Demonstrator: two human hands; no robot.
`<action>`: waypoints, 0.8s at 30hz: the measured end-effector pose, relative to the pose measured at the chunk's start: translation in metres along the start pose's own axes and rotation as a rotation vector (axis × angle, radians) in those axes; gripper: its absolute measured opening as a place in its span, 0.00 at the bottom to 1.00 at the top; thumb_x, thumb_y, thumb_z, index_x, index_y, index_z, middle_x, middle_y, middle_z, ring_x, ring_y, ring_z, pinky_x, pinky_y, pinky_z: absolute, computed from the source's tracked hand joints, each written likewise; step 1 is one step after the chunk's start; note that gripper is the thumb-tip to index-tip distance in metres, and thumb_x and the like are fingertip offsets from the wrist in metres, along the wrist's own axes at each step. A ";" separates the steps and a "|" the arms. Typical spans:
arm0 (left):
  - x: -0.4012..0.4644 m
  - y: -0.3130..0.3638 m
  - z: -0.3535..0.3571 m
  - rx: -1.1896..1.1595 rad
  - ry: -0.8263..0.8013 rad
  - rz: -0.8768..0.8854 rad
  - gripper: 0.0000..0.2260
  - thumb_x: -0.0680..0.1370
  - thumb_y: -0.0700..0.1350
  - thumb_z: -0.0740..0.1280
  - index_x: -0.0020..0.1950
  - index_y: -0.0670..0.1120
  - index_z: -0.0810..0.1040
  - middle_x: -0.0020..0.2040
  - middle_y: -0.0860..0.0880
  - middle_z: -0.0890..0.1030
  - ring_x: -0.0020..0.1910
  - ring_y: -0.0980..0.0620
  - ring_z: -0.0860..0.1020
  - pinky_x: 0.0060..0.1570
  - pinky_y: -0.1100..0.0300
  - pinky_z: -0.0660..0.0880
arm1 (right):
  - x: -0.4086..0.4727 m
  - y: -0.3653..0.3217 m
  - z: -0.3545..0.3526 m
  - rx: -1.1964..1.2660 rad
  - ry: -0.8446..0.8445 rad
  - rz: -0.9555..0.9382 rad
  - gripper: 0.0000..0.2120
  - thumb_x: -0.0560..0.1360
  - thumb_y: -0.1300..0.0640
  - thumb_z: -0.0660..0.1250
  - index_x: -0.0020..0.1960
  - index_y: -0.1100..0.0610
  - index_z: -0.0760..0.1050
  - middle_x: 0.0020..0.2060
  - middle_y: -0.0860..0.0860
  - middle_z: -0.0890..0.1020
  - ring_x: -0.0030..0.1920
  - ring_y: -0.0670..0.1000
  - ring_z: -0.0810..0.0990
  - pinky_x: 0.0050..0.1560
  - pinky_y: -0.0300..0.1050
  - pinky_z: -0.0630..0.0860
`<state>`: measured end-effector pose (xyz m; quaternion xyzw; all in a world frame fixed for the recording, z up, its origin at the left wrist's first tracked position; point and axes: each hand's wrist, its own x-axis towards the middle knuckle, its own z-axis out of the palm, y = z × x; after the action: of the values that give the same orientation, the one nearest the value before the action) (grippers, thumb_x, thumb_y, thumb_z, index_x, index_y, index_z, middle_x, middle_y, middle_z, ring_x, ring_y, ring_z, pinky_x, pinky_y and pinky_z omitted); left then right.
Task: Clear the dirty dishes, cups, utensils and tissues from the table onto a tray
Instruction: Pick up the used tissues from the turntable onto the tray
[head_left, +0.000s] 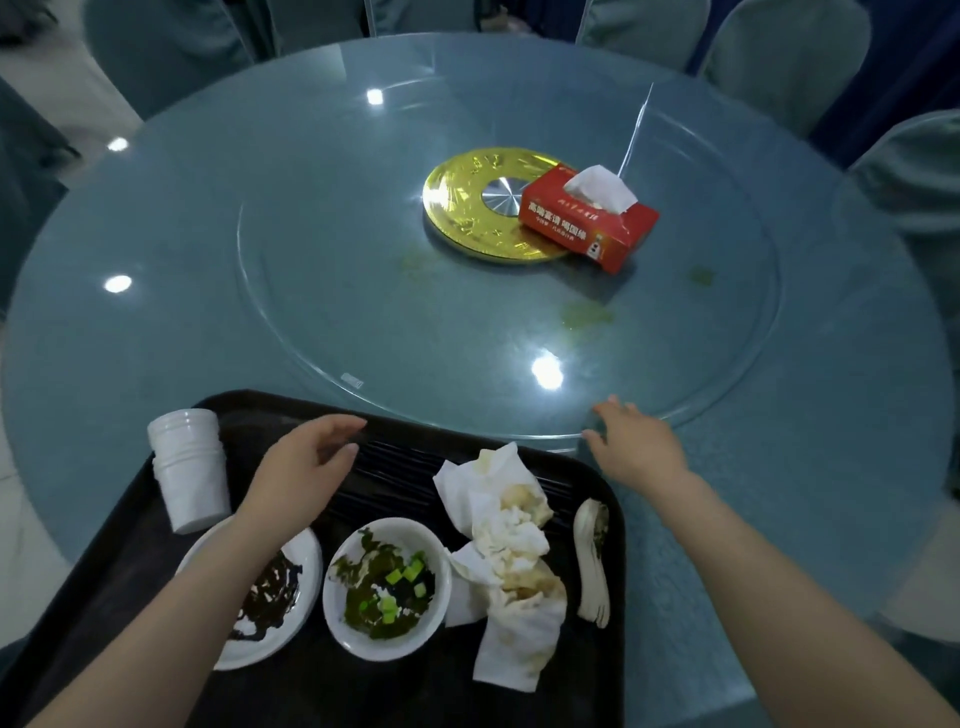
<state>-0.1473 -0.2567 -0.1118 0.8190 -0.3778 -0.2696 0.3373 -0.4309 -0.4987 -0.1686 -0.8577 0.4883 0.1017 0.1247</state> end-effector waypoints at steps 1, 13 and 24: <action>0.007 0.003 0.004 0.025 -0.024 0.000 0.12 0.77 0.41 0.67 0.57 0.56 0.78 0.51 0.59 0.81 0.52 0.60 0.78 0.58 0.58 0.73 | 0.000 0.000 -0.001 -0.029 -0.013 -0.014 0.20 0.79 0.46 0.56 0.69 0.51 0.65 0.73 0.54 0.66 0.67 0.57 0.71 0.61 0.51 0.70; 0.089 0.049 0.073 0.408 -0.273 0.024 0.29 0.79 0.49 0.65 0.77 0.45 0.58 0.77 0.46 0.60 0.74 0.49 0.61 0.69 0.59 0.58 | 0.002 -0.035 -0.006 0.408 -0.103 -0.202 0.14 0.79 0.53 0.59 0.63 0.45 0.74 0.56 0.44 0.82 0.58 0.48 0.79 0.58 0.43 0.72; 0.138 0.037 0.074 0.835 -0.388 -0.379 0.62 0.63 0.79 0.57 0.74 0.36 0.31 0.76 0.39 0.33 0.76 0.40 0.38 0.73 0.40 0.48 | 0.100 -0.010 -0.052 0.630 0.274 0.020 0.09 0.75 0.57 0.66 0.53 0.53 0.81 0.50 0.48 0.84 0.51 0.48 0.80 0.50 0.35 0.68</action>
<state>-0.1364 -0.4107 -0.1555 0.8732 -0.3539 -0.2992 -0.1510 -0.3691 -0.5915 -0.1480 -0.7779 0.5161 -0.1691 0.3159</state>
